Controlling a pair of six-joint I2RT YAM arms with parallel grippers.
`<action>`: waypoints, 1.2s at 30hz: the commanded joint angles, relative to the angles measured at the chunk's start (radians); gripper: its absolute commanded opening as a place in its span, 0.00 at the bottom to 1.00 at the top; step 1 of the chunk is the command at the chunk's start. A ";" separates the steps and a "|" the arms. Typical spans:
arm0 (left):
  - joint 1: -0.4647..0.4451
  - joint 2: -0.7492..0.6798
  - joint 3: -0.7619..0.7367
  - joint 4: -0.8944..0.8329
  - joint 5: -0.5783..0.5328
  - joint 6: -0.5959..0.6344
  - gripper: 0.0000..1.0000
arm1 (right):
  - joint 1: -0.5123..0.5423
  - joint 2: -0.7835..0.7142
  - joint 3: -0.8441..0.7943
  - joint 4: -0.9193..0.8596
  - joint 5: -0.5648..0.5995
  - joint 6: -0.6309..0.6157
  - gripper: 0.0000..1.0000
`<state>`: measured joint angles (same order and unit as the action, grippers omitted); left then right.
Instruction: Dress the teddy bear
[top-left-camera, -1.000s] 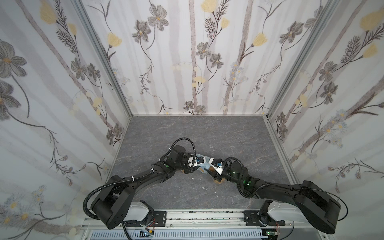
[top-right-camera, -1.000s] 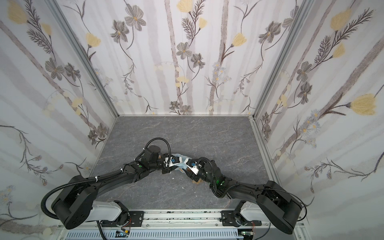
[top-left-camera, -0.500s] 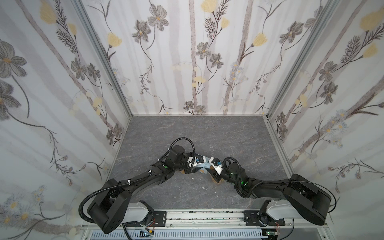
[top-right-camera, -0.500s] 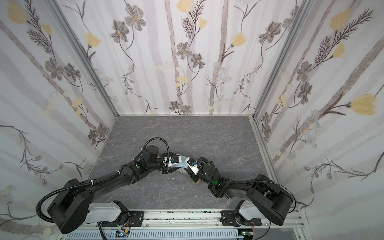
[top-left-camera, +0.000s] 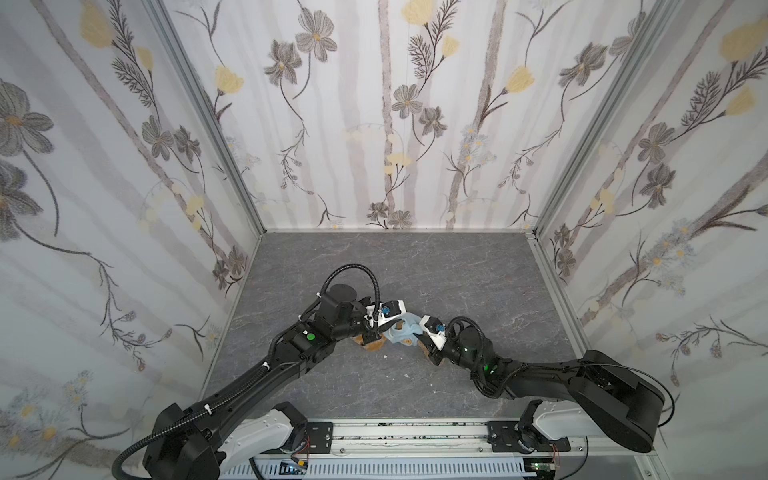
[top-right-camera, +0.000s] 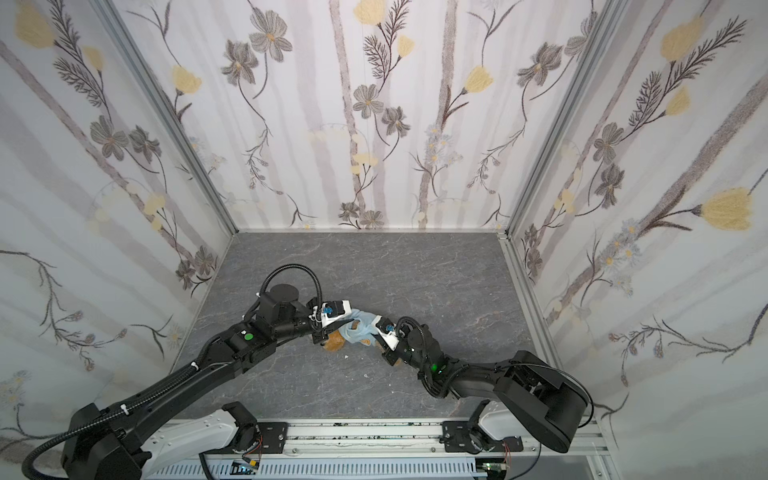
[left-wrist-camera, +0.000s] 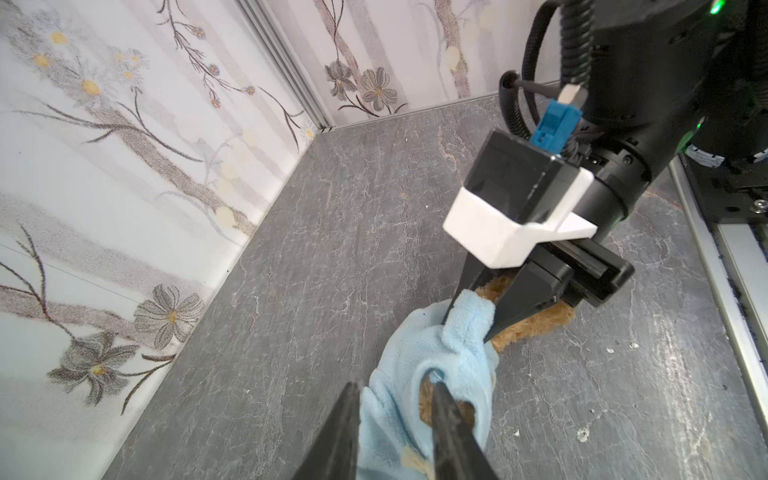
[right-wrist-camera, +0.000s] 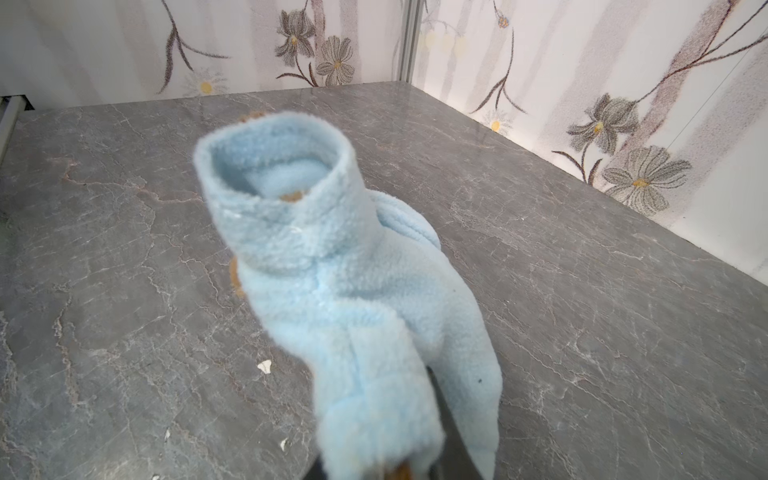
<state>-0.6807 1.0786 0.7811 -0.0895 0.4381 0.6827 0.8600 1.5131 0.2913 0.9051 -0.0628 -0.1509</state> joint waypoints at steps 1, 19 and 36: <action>-0.018 0.030 0.044 -0.143 -0.030 0.063 0.21 | 0.000 -0.007 0.000 0.044 0.029 -0.010 0.19; -0.086 0.174 0.144 -0.244 -0.210 0.214 0.04 | 0.004 -0.016 0.004 0.026 0.041 -0.011 0.17; -0.108 0.241 0.191 -0.292 -0.122 0.256 0.22 | 0.004 -0.012 0.005 0.053 0.037 0.015 0.13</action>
<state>-0.7883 1.3132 0.9558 -0.3748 0.2897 0.9134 0.8631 1.4998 0.2935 0.8932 -0.0269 -0.1593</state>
